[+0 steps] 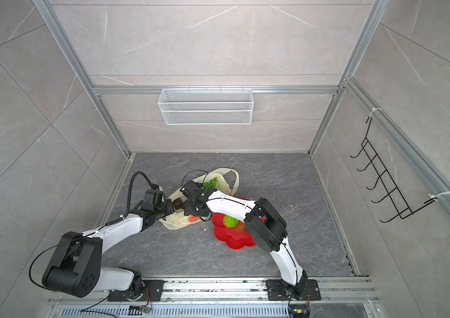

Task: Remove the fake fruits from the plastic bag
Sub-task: 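Move the right gripper into the bag and grasp the dark brown fruit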

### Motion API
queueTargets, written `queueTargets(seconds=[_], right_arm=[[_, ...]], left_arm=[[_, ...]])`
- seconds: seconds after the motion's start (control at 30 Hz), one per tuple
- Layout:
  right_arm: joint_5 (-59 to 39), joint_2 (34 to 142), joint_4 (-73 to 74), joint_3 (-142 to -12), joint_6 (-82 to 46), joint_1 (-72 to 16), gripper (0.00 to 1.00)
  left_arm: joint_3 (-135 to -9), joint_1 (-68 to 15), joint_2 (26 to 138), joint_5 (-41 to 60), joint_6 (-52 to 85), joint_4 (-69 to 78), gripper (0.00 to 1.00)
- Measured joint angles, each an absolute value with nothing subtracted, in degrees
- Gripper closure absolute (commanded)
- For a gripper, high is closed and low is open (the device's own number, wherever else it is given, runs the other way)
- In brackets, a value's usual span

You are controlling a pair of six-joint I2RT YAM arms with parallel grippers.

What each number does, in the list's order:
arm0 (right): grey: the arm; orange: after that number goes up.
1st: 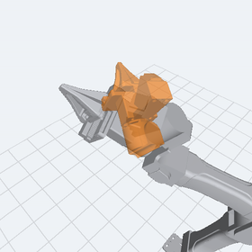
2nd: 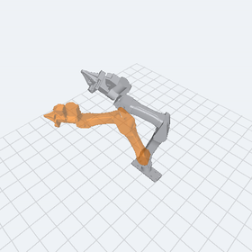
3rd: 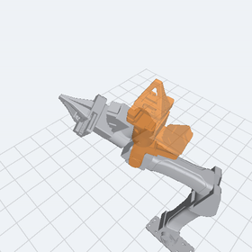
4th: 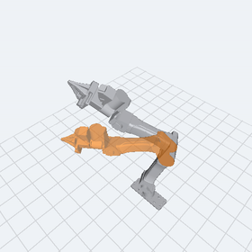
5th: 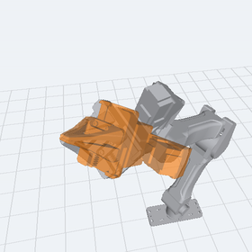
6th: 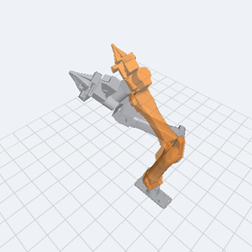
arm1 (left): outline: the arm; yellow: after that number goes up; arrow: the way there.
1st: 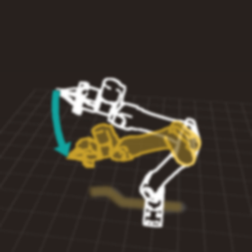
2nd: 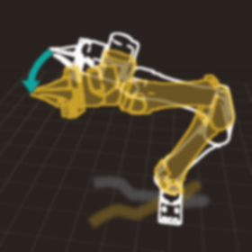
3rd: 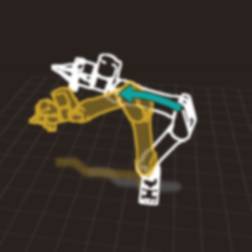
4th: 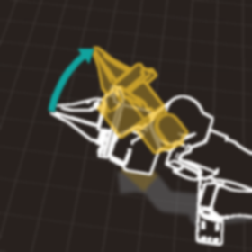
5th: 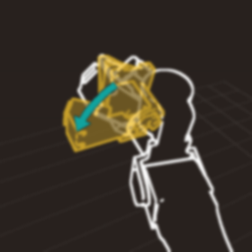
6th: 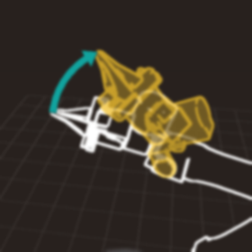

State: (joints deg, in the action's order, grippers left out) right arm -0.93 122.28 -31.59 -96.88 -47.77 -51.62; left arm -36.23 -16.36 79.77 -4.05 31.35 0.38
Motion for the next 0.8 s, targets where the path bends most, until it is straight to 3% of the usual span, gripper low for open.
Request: queueTargets(seconds=[0.37,0.8], right_arm=[[-1.08,126.98,-32.53,-103.70,-47.92,-50.43,0.31],[2.79,134.08,-41.52,-115.22,-42.48,-51.42,0.23]], left_arm=[[-36.25,-16.34,79.85,-2.37,31.31,0.54,0.92],[-36.25,-16.34,79.85,-2.42,31.18,0.51,0.92]])
